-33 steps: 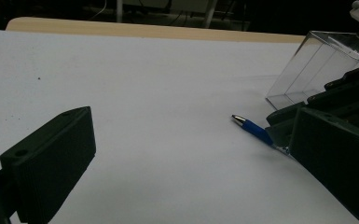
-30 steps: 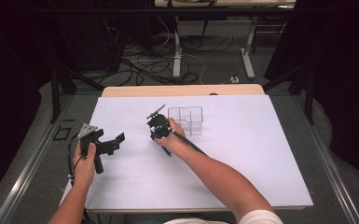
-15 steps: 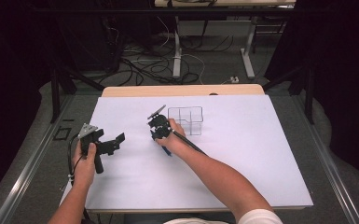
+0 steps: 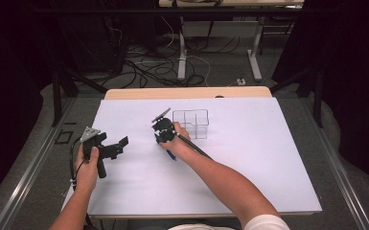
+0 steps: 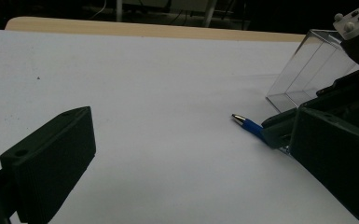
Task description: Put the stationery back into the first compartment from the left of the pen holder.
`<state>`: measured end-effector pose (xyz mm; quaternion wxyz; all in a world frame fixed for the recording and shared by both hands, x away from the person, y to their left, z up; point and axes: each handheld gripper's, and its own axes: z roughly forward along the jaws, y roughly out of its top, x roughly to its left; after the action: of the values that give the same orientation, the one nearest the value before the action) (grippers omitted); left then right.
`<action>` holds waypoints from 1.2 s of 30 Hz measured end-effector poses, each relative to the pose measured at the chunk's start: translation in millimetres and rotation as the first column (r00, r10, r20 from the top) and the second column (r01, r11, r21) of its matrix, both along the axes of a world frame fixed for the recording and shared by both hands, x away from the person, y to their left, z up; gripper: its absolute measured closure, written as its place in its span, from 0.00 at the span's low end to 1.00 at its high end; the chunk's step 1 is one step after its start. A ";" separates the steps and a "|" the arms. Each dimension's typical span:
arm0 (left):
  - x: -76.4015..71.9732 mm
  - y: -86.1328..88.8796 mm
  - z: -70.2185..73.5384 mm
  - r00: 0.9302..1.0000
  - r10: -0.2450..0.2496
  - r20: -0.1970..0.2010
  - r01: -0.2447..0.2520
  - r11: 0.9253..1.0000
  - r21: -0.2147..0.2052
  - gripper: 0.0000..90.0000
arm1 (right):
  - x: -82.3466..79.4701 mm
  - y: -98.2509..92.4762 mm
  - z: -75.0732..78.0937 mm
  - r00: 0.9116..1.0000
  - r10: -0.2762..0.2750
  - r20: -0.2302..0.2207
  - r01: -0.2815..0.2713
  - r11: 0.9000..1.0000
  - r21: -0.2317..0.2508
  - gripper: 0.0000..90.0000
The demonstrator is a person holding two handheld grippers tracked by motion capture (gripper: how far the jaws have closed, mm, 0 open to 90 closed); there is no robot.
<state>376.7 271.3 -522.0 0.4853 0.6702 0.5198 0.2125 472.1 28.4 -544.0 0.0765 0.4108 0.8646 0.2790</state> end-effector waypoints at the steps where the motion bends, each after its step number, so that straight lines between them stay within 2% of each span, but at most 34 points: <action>1: 0.0 0.0 0.0 1.000 0.000 0.000 0.000 1.000 0.000 0.00 | 0.0 -0.1 0.1 1.000 -0.003 -0.002 0.003 1.000 0.001 0.88; 5: 0.0 0.4 0.0 1.000 -0.002 -0.002 0.002 1.000 0.004 0.00 | 0.6 -1.0 0.1 1.000 -0.015 -0.007 0.016 1.000 0.010 0.89; 6: 0.1 0.4 0.0 1.000 -0.002 -0.002 0.002 1.000 0.004 0.00 | 1.2 -1.5 0.2 1.000 -0.009 -0.001 0.009 1.000 0.004 0.89; 8: 0.1 0.3 -0.1 1.000 -0.003 -0.002 0.003 1.000 0.005 0.00 | 1.1 -2.9 3.8 1.000 -0.010 -0.027 0.009 0.999 -0.030 0.89; 10: 0.2 0.2 -0.2 1.000 -0.002 -0.001 0.002 1.000 0.004 0.00 | 1.0 -3.9 5.4 1.000 -0.006 -0.030 0.005 1.000 -0.029 0.89; 16: 0.3 -0.2 -0.3 1.000 0.000 0.000 0.000 1.000 0.002 0.00 | 0.7 -5.8 9.7 0.999 -0.012 -0.033 0.012 1.000 -0.006 0.89; 17: 0.3 -0.3 -0.4 1.000 0.000 0.000 0.000 1.000 0.002 0.00 | 0.8 -6.3 9.6 1.000 -0.002 -0.022 0.003 1.000 0.012 0.89; 18: 0.3 -0.2 -0.4 1.000 -0.001 -0.001 0.001 1.000 0.003 0.00 | 0.5 -7.4 12.0 0.999 0.002 -0.035 -0.002 1.000 0.001 0.89; 21: 0.6 -0.3 -0.6 1.000 -0.002 -0.002 0.002 1.000 0.005 0.00 | 0.6 -9.2 16.0 0.999 0.001 -0.033 0.000 1.000 0.013 0.89; 22: 0.6 -0.4 -0.6 1.000 -0.003 -0.001 0.003 1.000 0.006 0.00 | 0.7 -8.9 14.4 1.000 -0.011 -0.007 0.011 0.999 0.047 0.89; 24: 0.7 -0.4 -0.6 1.000 -0.003 -0.001 0.003 1.000 0.006 0.00 | 0.3 -11.0 18.0 1.000 -0.017 -0.017 0.018 0.998 0.055 0.89; 25: 0.7 -0.4 -0.6 1.000 -0.003 -0.001 0.003 1.000 0.006 0.00 | -1.4 -10.5 20.1 0.998 -0.046 -0.038 0.049 0.997 0.067 0.89; 26: 0.7 -0.4 -0.6 1.000 -0.003 -0.001 0.003 1.000 0.007 0.00 | -1.3 -12.8 25.5 0.997 -0.036 -0.070 0.039 0.999 0.029 0.89; 27: 0.7 -0.3 -0.6 1.000 -0.003 -0.001 0.003 1.000 0.007 0.00 | 0.0 -12.8 21.3 1.000 -0.030 -0.003 0.030 0.995 0.091 0.89; 28: 0.7 -0.3 -0.6 1.000 -0.003 -0.001 0.003 1.000 0.007 0.00 | -1.0 -13.8 24.6 0.999 -0.033 -0.024 0.035 0.996 0.087 0.89; 29: 0.8 -0.3 -0.6 1.000 -0.003 -0.001 0.003 1.000 0.008 0.00 | -1.3 -14.7 26.7 0.999 -0.032 -0.025 0.034 0.996 0.078 0.89; 30: 0.8 -0.3 -0.7 1.000 -0.002 -0.001 0.002 1.000 0.008 0.00 | -1.1 -15.2 27.3 1.000 -0.023 -0.010 0.024 0.995 0.096 0.89; 31: 0.9 -0.4 -0.7 1.000 -0.003 -0.002 0.003 1.000 0.009 0.00 | -2.0 -16.8 32.2 0.999 -0.012 -0.040 0.015 0.998 0.059 0.89; 32: 1.0 -0.4 -0.7 1.000 -0.003 -0.002 0.003 1.000 0.010 0.00 | -4.1 -15.2 31.5 0.999 -0.038 -0.030 0.041 0.994 0.097 0.89; 33: 1.0 -0.5 -0.8 1.000 -0.004 -0.003 0.004 1.000 0.011 0.00 | -4.3 -16.4 34.9 0.999 -0.016 -0.038 0.019 0.996 0.089 0.89; 34: 1.1 -0.7 -0.9 1.000 -0.004 -0.003 0.004 1.000 0.011 0.00 | -5.1 -16.2 34.1 1.000 -0.025 -0.006 0.025 0.993 0.114 0.89; 35: 1.0 -0.7 -0.8 1.000 -0.005 -0.005 0.005 1.000 0.015 0.00 | -6.4 -16.9 39.0 0.999 -0.016 -0.032 0.019 0.995 0.100 0.89; 36: 1.0 -0.9 -0.9 1.000 -0.006 -0.004 0.006 1.000 0.015 0.00 | -7.0 -16.7 38.3 1.000 -0.020 0.002 0.019 0.991 0.135 0.89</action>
<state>377.7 270.4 -522.9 0.4800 0.6756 0.5173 0.2136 465.0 11.7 -505.7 0.0526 0.4230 0.8396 0.3368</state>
